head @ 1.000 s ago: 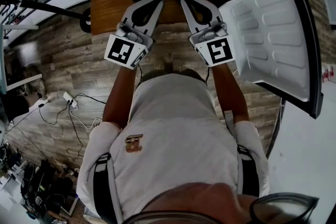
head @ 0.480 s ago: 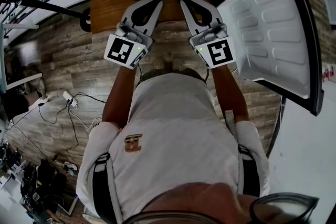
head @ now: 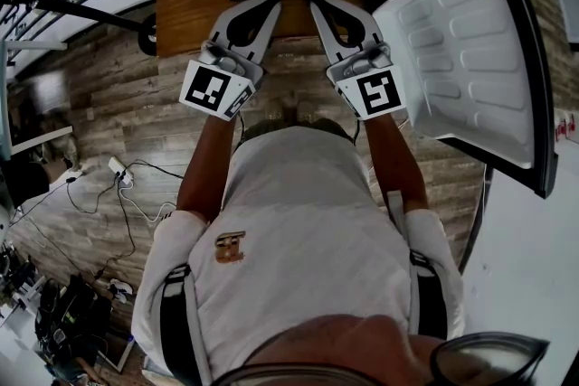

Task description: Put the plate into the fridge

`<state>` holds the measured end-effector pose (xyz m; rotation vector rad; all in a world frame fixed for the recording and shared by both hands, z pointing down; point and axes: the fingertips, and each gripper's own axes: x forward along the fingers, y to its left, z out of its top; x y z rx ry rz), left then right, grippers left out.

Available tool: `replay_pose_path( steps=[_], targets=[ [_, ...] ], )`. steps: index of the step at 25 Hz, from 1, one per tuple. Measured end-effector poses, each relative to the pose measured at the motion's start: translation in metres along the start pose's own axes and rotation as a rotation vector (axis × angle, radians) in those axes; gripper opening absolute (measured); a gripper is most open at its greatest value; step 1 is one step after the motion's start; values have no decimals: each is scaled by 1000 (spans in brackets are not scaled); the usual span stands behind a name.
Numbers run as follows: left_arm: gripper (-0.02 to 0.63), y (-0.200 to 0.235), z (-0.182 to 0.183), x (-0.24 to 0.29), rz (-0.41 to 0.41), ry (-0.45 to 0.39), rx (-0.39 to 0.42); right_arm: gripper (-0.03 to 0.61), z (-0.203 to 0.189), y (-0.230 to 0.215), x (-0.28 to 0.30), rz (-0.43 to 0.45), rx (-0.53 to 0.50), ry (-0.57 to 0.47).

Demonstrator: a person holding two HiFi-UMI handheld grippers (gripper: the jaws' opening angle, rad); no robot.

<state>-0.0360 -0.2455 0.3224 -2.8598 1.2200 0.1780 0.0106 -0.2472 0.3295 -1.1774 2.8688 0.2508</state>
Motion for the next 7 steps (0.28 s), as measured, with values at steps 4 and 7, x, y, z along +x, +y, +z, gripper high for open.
replay_pose_path(
  steps=[4,7],
  targets=[
    [18,0,-1,0,2,-2,-4,32,2,-1,1,-10,10,-27],
    [18,2,-1,-1,4,-2,-10,32,1,-1,1,-10,9,-16]
  ],
)
